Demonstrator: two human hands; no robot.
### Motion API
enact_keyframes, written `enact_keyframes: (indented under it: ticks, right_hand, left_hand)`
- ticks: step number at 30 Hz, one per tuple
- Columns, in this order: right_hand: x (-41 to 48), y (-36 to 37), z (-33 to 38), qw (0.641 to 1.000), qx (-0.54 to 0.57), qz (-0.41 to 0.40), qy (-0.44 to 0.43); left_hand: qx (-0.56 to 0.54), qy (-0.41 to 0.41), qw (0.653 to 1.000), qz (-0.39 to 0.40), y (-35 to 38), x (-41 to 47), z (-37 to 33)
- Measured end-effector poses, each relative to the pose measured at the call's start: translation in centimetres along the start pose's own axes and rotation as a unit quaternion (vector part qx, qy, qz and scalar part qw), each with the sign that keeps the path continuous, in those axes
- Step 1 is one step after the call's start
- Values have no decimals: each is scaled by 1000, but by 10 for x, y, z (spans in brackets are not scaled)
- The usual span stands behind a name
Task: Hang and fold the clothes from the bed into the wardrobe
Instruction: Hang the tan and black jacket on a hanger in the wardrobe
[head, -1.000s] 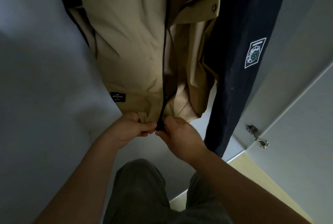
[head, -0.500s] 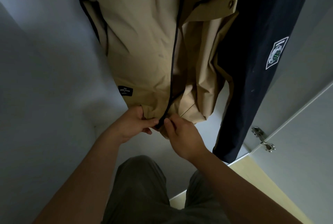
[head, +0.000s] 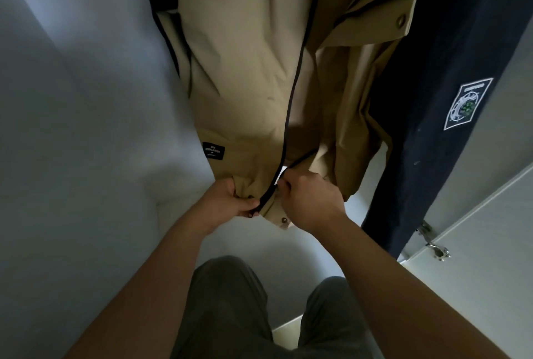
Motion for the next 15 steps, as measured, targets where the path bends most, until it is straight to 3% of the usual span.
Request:
enact_keyframes:
  ticks: [4, 9, 12, 15]
  right_hand:
    - [-5, 2, 8, 1000, -15, 2, -15]
    - [0, 3, 10, 995, -87, 48, -6]
    - [18, -15, 4, 992, -122, 23, 24]
    - [23, -22, 2, 991, -133, 12, 26]
  left_hand:
    - [-102, -37, 993, -55, 1, 2, 18]
    - [-42, -36, 992, -111, -6, 0, 31]
    - [-24, -62, 990, -126, -12, 2, 41]
    - [93, -57, 973, -202, -23, 4, 39]
Point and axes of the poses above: each hand's wrist, its own x-axis towards the middle knuckle, its own y-axis out of the palm, z = x × y, the point moved 7 cm from there along x, towards the middle knuckle, and after that the axes turned 1 degree about -y, right-handed, at the moved point
